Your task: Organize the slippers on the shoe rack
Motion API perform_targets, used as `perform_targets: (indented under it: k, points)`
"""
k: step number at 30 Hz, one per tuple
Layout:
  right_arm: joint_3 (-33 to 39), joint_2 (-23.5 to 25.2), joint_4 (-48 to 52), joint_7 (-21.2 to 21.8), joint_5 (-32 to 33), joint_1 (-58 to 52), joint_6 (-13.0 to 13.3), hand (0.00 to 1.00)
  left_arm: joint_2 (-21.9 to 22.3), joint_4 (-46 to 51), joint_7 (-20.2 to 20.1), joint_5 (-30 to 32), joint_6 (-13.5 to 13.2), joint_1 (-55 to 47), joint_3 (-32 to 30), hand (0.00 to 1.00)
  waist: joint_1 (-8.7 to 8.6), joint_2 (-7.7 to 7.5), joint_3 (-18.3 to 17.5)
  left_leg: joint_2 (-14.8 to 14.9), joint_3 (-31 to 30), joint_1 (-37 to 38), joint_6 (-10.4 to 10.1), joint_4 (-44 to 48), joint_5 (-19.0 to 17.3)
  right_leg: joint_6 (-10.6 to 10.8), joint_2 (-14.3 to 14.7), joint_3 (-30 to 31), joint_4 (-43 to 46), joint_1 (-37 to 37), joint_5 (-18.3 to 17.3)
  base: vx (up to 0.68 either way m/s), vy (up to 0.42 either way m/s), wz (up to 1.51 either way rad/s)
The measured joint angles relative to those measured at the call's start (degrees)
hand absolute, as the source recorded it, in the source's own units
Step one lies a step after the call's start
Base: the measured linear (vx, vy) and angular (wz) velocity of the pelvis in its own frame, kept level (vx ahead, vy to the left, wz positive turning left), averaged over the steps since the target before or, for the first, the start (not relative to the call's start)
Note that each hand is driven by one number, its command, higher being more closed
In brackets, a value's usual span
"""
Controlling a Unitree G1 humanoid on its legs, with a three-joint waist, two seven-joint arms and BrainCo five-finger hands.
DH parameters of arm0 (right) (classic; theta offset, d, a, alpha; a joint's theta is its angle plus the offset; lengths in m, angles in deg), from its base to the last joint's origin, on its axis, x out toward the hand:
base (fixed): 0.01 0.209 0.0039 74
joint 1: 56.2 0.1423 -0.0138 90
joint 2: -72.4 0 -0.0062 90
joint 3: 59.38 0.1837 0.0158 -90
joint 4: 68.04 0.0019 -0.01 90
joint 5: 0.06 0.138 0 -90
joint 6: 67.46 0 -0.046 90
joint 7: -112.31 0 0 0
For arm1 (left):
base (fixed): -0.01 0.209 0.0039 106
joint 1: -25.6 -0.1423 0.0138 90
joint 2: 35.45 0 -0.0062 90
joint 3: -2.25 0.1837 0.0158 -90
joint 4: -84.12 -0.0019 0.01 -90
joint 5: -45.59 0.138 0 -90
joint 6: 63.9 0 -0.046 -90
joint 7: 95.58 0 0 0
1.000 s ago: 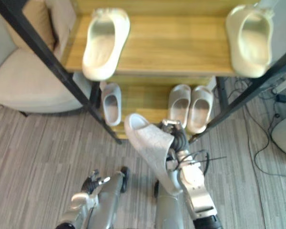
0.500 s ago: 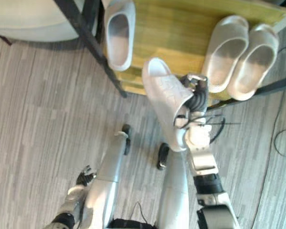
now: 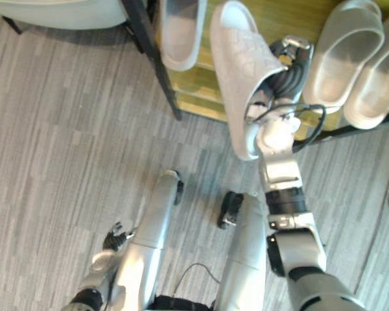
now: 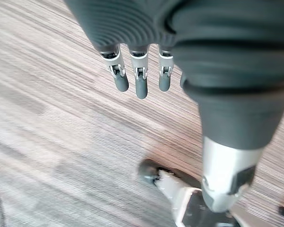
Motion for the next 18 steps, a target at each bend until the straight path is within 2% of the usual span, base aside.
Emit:
perform_targets:
  k: [5, 12, 18]
  points:
    - [0.4, -0.06, -4.91, -2.06, -1.28, 5.31, -1.33, 1.0, -0.01, -0.05, 0.08, 0.01, -0.05, -0.02, 0.05, 0.0, 0.15, 0.01, -0.01, 0.03, -1.74, 0.22, -1.41, -0.48, 1.45, -1.25, -0.01, -1.75, 0.56, 0.2, -0.52, 0.01, -0.054, 0.07]
    - [1.65, -0.95, -12.07, -4.17, -1.22, 11.45, -3.39, 1.0, -0.01, -0.09, 1.14, -0.01, -0.22, -0.01, 0.19, 0.0, 0.25, 0.14, -0.13, 0.13, -3.04, -0.07, -2.14, -0.14, 1.13, -3.15, -0.01, -3.14, 1.87, 0.05, -1.99, 0.04, -0.035, 0.06]
    - [1.59, -2.9, -16.89, -4.28, -1.24, 16.28, -4.12, 1.0, 0.02, -0.23, 1.33, -0.53, -0.27, -0.01, 0.64, 0.0, 0.79, 0.42, -0.6, 0.34, -3.73, -1.43, -2.39, -0.09, 1.01, -4.0, 0.02, -3.98, 2.34, -1.35, -2.47, 0.0, -0.003, 0.01]
